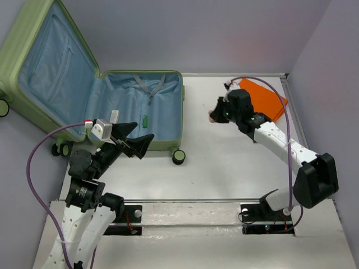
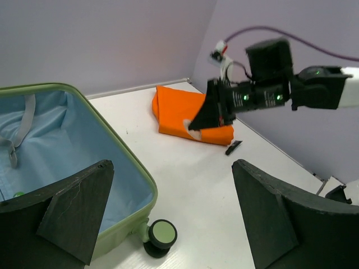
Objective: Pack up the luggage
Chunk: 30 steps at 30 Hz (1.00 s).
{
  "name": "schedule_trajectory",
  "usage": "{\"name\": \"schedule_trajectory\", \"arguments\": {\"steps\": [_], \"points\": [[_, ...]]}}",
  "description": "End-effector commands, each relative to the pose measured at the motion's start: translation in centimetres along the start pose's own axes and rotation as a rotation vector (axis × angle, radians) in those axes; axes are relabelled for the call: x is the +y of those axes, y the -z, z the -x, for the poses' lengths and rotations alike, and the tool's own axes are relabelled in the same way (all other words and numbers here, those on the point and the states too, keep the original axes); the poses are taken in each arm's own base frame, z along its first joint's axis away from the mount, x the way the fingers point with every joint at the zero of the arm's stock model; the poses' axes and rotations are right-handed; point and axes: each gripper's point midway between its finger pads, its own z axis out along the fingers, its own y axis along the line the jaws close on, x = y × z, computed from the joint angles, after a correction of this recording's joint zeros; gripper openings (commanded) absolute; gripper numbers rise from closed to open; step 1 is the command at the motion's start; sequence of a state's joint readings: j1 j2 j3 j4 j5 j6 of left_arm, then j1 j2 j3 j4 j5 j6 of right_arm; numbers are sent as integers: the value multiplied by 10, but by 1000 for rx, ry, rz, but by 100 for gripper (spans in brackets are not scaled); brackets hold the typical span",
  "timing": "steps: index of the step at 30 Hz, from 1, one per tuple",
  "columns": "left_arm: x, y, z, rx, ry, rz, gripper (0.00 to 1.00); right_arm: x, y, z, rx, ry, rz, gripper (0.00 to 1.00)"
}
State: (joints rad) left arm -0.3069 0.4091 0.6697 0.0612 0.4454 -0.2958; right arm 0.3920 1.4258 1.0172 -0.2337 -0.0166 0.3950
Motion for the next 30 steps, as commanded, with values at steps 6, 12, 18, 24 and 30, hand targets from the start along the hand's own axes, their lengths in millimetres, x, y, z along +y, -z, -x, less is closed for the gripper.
{"name": "schedule_trajectory", "arguments": {"steps": [6,12,18,24,30], "points": [[-6,4,19,-63,-41,-15,99,273,53,70,-88,194,706,64],[-12,7,21,-70,-39,-33,99,199,33,73,-134,136,443,88],[-23,14,28,-95,-53,-59,99,-23,10,48,-182,-146,-148,68],[-31,21,33,-117,-58,-74,99,-176,41,0,-244,-391,-546,54],[-39,22,31,-111,-49,-109,99,-233,50,-18,-220,-463,-687,57]]}}
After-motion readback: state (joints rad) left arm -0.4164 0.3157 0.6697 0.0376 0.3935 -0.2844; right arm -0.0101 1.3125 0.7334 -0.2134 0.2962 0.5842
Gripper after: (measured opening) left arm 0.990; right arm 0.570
